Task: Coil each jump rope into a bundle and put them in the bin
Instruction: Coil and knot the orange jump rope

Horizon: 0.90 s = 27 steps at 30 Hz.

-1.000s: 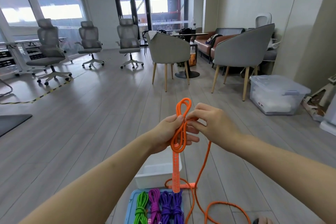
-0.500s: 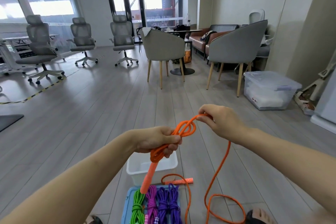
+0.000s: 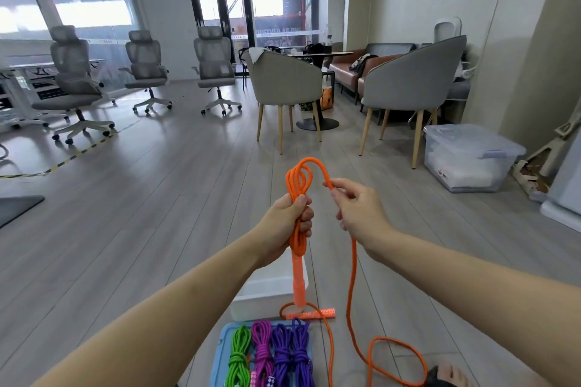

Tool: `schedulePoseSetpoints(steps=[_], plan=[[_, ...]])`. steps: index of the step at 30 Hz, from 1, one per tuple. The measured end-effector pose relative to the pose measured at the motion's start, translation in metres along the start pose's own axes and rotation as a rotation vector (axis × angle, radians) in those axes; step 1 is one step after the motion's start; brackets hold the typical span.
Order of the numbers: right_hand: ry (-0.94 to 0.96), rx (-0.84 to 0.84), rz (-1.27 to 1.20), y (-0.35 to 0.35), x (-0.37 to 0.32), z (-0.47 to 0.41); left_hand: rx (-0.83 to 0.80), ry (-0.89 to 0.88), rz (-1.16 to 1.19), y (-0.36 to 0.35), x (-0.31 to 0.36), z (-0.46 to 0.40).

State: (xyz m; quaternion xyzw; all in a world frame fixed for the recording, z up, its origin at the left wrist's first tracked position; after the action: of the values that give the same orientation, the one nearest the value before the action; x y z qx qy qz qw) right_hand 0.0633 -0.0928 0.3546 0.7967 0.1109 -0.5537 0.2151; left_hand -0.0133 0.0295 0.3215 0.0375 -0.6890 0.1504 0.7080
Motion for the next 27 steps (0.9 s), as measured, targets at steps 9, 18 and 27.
schedulePoseSetpoints(steps=[9,18,27], plan=[[-0.052,-0.046,-0.194,-0.018,-0.005,0.013,0.017,-0.109,-0.04,-0.01,0.008,0.003],[-0.176,0.002,-0.274,-0.021,0.007,0.018,0.108,-0.088,-0.046,-0.004,0.002,0.002],[0.038,-0.441,0.084,-0.07,-0.022,0.048,0.368,-0.101,0.552,0.044,0.016,-0.015]])
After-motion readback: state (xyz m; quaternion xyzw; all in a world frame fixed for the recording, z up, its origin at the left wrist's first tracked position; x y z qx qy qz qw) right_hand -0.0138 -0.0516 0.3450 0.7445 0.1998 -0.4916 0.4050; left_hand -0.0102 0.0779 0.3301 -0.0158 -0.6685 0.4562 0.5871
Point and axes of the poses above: each hand's wrist, its own z-axis away from the middle knuckle, its own y-axis out of the back of the hand, x = y × z, the point moved 10 cm from there along -z, towards the middle knuckle, and after that the axes turned 2 degrees about y, right-handed, at the moved point
